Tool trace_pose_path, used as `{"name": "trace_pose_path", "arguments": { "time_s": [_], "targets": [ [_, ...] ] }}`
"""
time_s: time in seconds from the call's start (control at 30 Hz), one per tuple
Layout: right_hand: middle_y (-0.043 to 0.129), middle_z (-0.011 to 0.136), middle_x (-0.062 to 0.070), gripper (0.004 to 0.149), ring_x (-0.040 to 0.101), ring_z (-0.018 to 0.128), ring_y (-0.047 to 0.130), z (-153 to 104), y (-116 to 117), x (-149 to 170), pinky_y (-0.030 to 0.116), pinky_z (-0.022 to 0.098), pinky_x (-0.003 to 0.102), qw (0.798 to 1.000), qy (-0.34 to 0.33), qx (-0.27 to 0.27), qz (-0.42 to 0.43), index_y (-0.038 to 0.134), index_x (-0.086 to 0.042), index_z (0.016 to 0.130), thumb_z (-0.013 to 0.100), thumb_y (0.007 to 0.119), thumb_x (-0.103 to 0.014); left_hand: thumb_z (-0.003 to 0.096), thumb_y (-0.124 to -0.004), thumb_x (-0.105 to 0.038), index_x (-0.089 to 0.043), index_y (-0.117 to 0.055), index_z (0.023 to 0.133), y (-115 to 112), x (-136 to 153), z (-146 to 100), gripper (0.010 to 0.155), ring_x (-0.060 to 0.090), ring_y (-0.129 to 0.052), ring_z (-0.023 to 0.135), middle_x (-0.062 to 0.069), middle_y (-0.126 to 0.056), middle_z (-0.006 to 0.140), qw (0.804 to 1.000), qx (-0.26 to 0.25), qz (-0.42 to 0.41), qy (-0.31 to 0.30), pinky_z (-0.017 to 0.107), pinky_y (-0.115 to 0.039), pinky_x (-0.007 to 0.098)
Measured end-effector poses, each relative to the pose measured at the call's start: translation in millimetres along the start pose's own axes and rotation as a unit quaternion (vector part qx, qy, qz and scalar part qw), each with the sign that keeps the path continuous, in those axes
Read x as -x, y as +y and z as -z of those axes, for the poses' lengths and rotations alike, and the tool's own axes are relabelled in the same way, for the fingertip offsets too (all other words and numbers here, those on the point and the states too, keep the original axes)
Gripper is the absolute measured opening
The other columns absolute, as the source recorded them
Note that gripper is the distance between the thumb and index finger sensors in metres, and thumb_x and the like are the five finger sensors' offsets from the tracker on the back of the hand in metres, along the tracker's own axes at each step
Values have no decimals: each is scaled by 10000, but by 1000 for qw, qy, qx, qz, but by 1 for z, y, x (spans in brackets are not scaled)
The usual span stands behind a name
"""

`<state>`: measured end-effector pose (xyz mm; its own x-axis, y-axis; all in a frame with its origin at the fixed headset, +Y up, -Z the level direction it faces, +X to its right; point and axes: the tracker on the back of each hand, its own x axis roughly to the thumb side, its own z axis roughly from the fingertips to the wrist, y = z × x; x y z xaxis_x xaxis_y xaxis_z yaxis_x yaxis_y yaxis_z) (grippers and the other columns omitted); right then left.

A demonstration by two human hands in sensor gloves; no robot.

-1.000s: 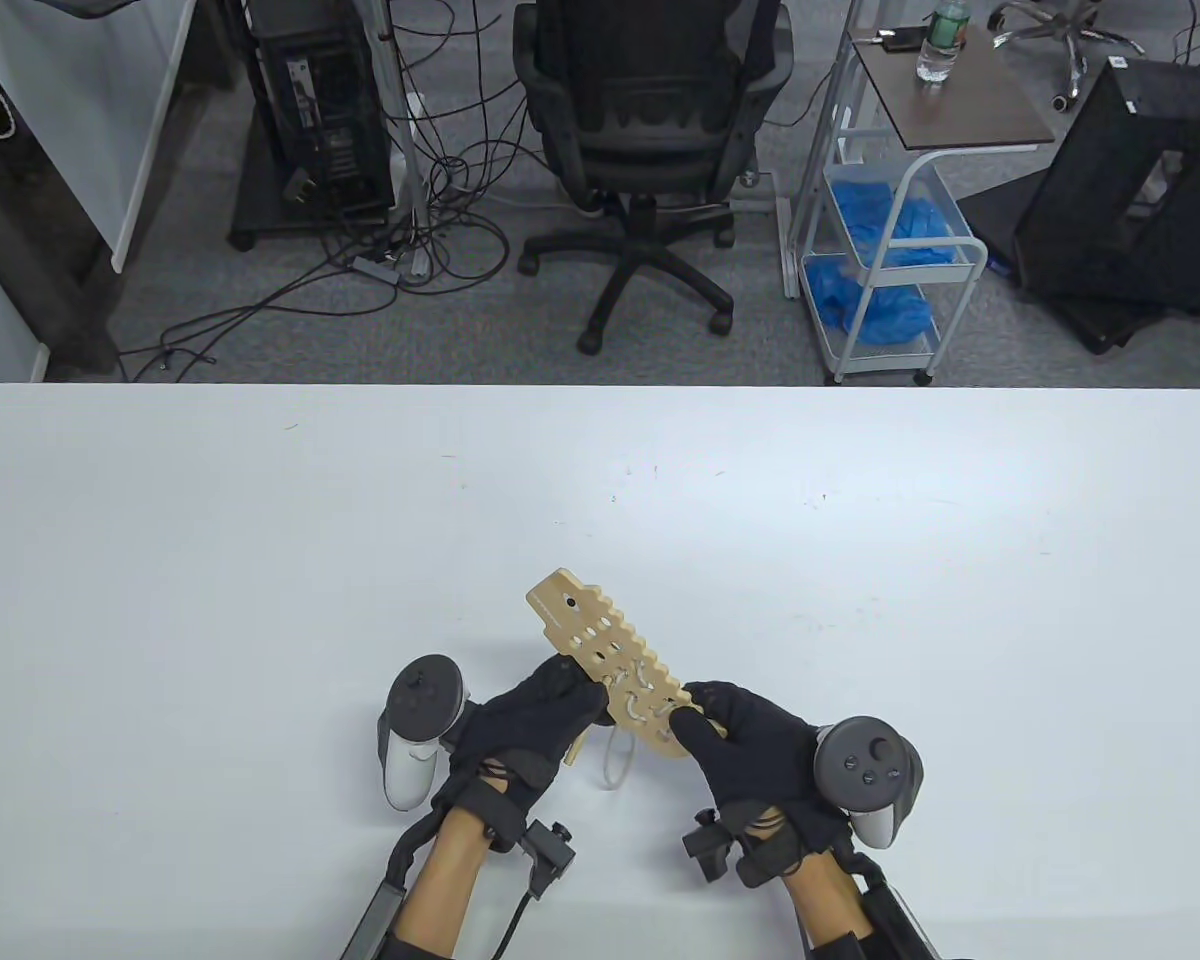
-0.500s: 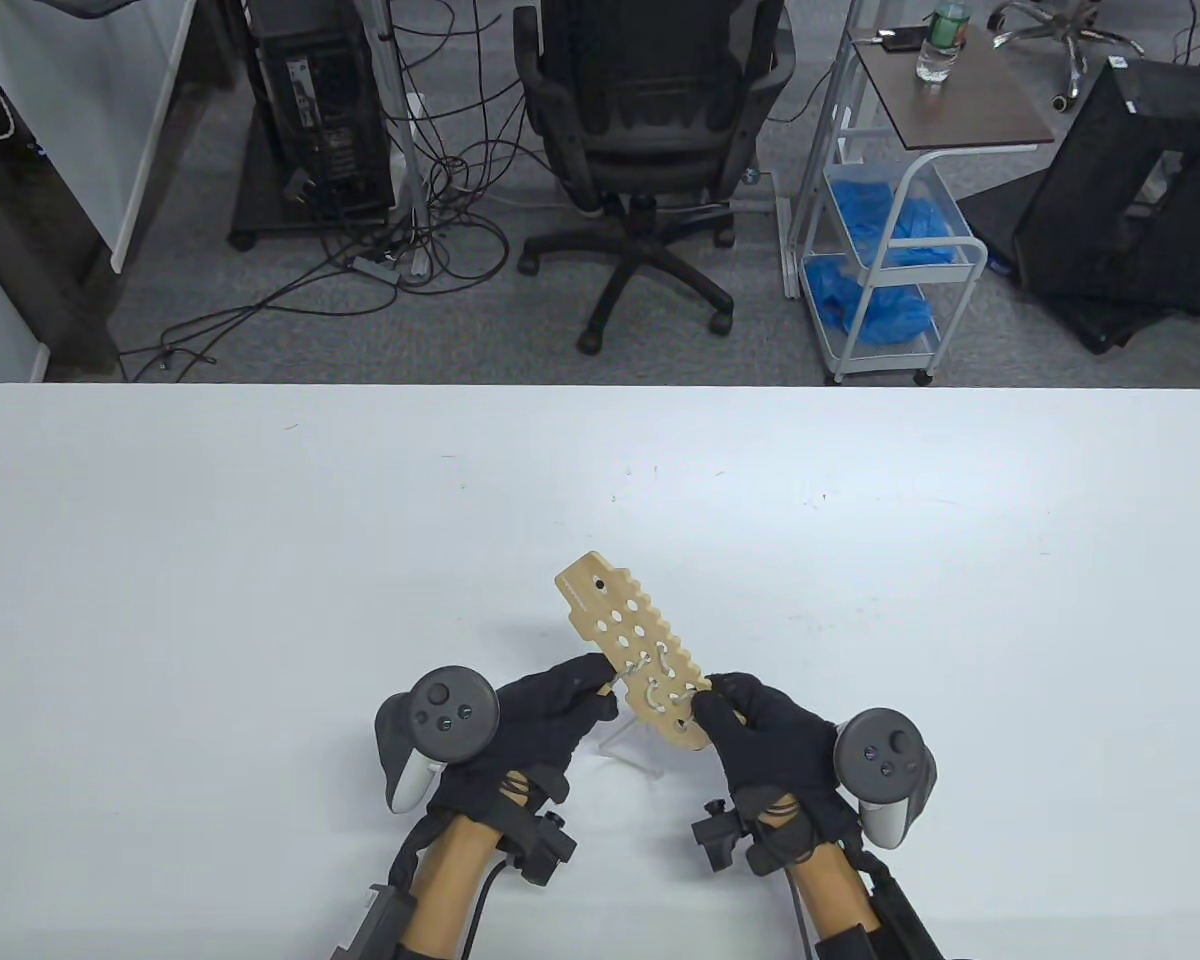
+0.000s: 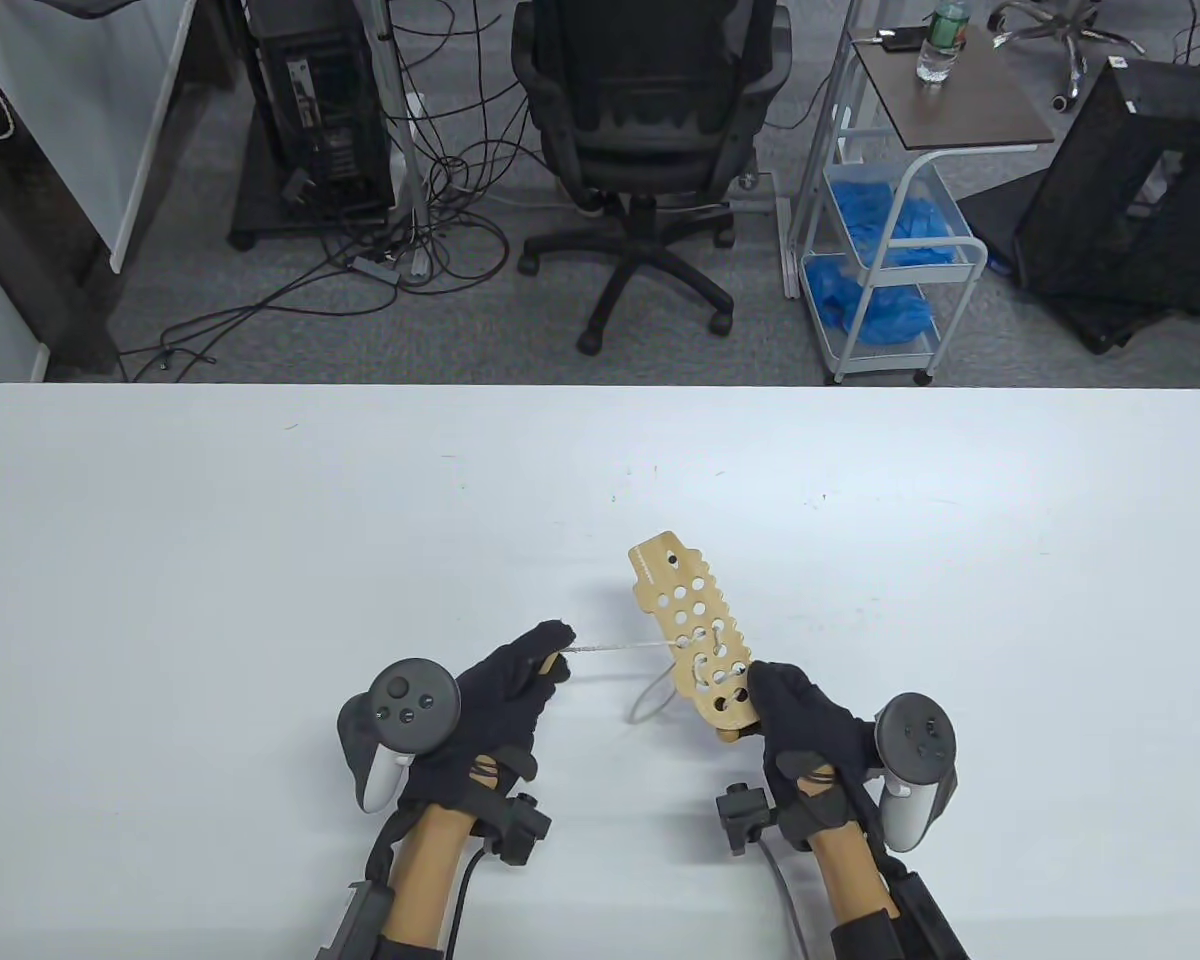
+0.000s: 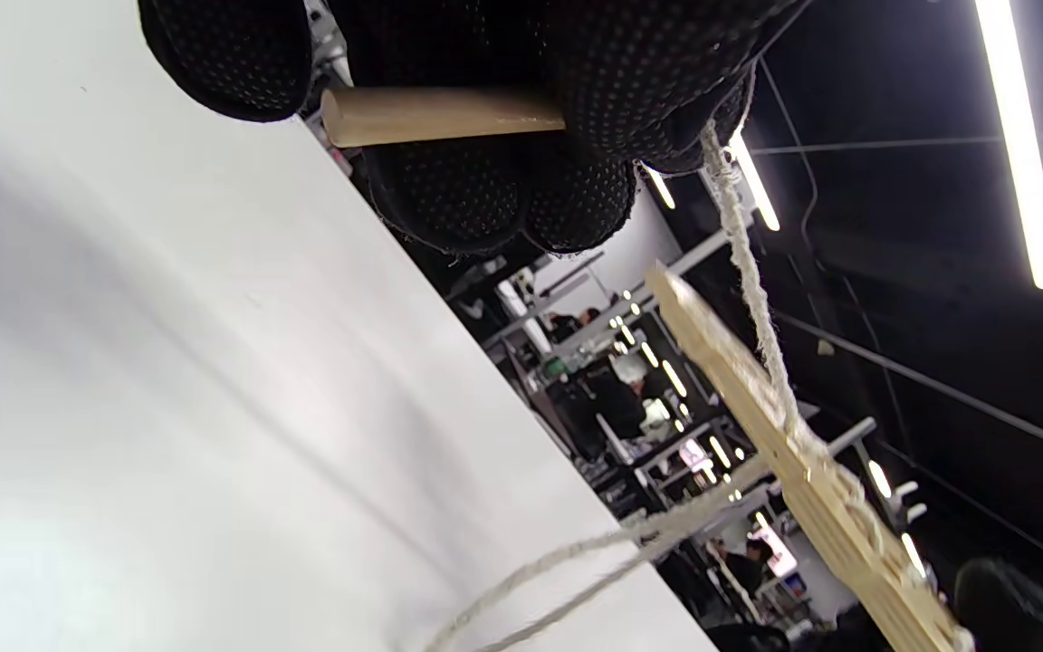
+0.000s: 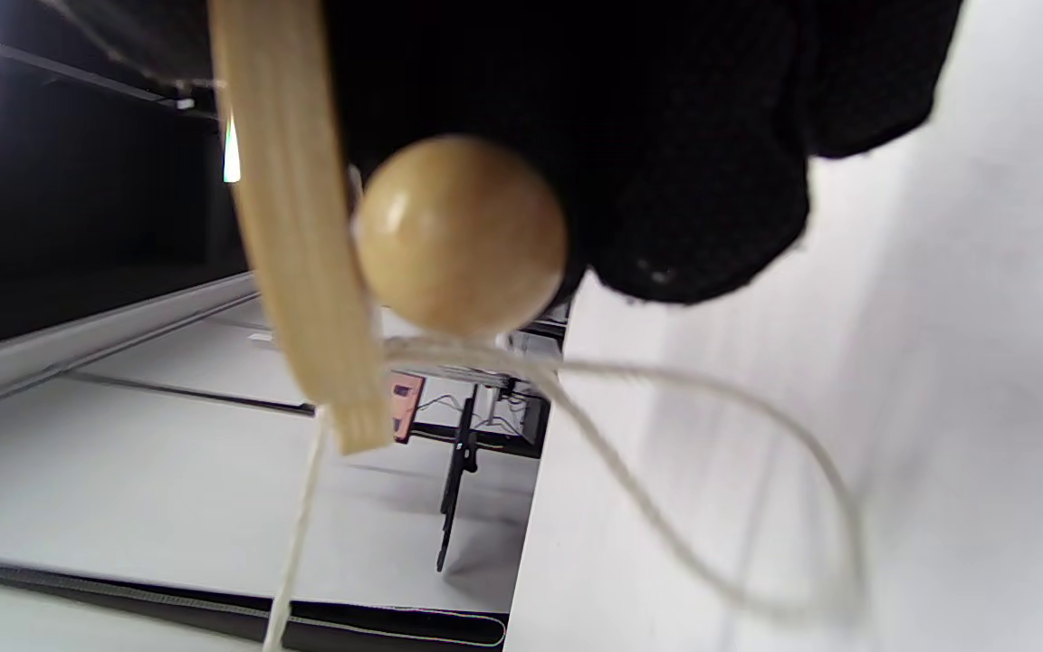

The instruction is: Remove rope from all holes on crocodile lacing toy

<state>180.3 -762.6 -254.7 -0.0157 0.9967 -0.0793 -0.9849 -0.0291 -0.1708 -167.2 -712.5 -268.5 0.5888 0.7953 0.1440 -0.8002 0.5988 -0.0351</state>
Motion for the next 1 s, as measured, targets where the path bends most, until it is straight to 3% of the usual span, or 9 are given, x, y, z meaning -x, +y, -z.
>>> {"name": "trace_pose_path", "arguments": {
  "time_s": [0.2, 0.4, 0.6, 0.7, 1.0],
  "targets": [
    [930, 626, 214, 468, 441, 519, 933, 4, -7, 11, 656, 515, 687, 995, 48, -15, 81, 754, -9, 714, 453, 708, -396, 480, -833, -304, -427, -747, 949, 16, 10, -4, 492, 156, -1005, 750, -94, -1021, 855, 996, -82, 14, 33, 669, -736, 573],
    [889, 676, 224, 496, 452, 565, 901, 6, -12, 13, 632, 530, 693, 992, 63, -11, 108, 707, -5, 751, 452, 726, -400, 473, -826, -346, -411, -769, 923, 30, 21, -7, 459, 136, -1002, 765, -118, -1024, 863, 989, -132, -3, 66, 666, -752, 548],
    [873, 705, 218, 488, 442, 593, 892, 8, -22, 11, 625, 549, 685, 991, 52, 9, 122, 689, -10, 778, 467, 707, -386, 483, -805, -362, -419, -807, 906, 39, 32, -10, 427, 200, -891, 835, -28, -886, 966, 982, -159, -23, 98, 672, -726, 542],
    [874, 705, 217, 492, 441, 592, 893, 8, -27, 10, 627, 548, 683, 989, 47, 26, 136, 691, -9, 780, 467, 702, -388, 480, -804, -384, -449, -809, 895, 46, 35, -12, 419, 170, -903, 770, -44, -887, 917, 978, -175, -5, 114, 669, -731, 524],
    [875, 709, 214, 498, 434, 593, 897, 11, -46, 15, 633, 549, 676, 980, 51, 69, 182, 690, -12, 788, 473, 697, -398, 489, -794, -386, -445, -780, 908, 55, 50, -16, 423, 116, -951, 656, -64, -934, 821, 964, -210, -81, 141, 640, -770, 489]
  ]
}}
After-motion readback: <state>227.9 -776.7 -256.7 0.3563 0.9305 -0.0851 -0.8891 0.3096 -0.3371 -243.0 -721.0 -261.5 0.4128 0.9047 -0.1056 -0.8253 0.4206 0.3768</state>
